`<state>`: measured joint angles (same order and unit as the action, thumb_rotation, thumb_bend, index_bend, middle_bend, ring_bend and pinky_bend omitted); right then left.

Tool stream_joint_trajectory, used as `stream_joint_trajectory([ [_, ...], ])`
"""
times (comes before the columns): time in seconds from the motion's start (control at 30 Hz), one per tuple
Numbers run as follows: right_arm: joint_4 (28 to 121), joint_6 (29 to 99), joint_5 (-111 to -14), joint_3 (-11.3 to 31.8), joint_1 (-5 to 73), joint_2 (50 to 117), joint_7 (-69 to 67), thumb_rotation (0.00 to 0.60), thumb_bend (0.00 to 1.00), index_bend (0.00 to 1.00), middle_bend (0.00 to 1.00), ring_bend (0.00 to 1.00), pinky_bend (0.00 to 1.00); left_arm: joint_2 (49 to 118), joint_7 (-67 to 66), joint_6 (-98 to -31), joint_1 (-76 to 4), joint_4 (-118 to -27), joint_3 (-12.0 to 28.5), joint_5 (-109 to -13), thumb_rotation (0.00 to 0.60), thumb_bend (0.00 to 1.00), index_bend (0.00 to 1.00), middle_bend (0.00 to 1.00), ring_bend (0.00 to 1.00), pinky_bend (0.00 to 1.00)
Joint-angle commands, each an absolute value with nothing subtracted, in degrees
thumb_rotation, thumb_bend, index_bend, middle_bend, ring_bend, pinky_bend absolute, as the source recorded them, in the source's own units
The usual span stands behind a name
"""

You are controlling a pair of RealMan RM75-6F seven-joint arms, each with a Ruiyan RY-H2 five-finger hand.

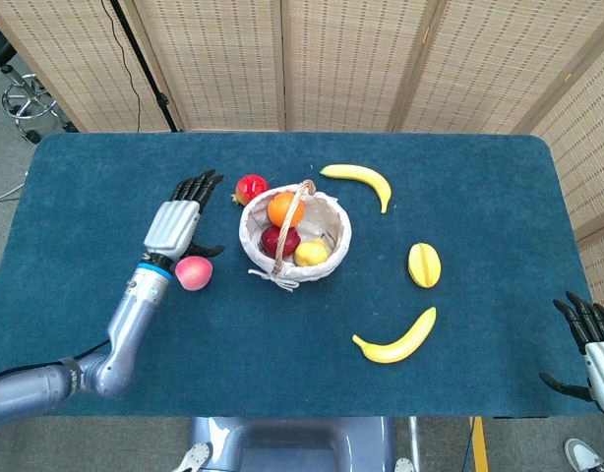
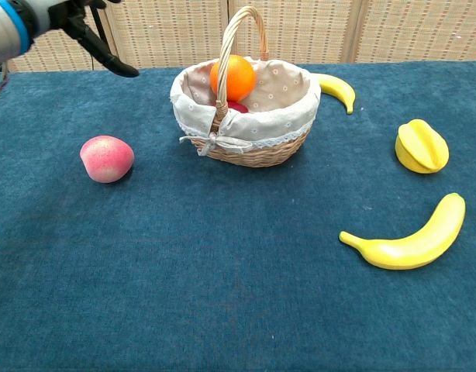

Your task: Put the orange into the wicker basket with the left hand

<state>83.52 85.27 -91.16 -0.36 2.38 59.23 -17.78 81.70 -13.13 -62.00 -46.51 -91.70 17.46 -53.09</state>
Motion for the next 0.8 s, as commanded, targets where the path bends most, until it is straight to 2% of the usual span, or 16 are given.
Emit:
stream_joint_trajectory([
  [0.03,83.9,84.9,-91.2,-0.3,2.7,59.2,-17.3,0.6,0.0,0.0,0.0,0.0,0.0,75.8,-16.3,-67.0,-41.7,-97.1,13.4,-57.4,0.6,0.13,0.05,0.0,0.0,0.0],
  [0.23,84.7,84.1,-91.2,-0.1,3.3,59.2,-16.2,0.6,0.0,0.0,0.0,0.0,0.0,67.0,-13.5,-73.0,-33.3,-103.0,7.2,-65.3,0.6,0.13,0.05,0.0,0.0,0.0],
  [0.4,85.5,83.5,-90.8,0.2,3.8,59.2,-15.5,0.6,0.0,0.0,0.0,0.0,0.0,62.3,-7.5,-78.9,-25.2,-103.1,1.6,-71.9,0.6,0.13,0.05,0.0,0.0,0.0],
  [0.7,87.3,82.2,-90.5,0.6,4.9,59.3,-14.6,0.6,0.0,0.0,0.0,0.0,0.0,59.6,0.3,-86.5,-13.5,-98.1,-5.9,-78.8,0.6,0.13,0.05,0.0,0.0,0.02],
  [0.8,88.1,82.5,-90.6,0.6,4.9,59.3,-13.3,0.6,0.0,0.0,0.0,0.0,0.0,59.9,1.1,-87.9,-11.4,-96.7,-6.7,-80.6,0.6,0.13,0.04,0.0,0.0,0.05],
])
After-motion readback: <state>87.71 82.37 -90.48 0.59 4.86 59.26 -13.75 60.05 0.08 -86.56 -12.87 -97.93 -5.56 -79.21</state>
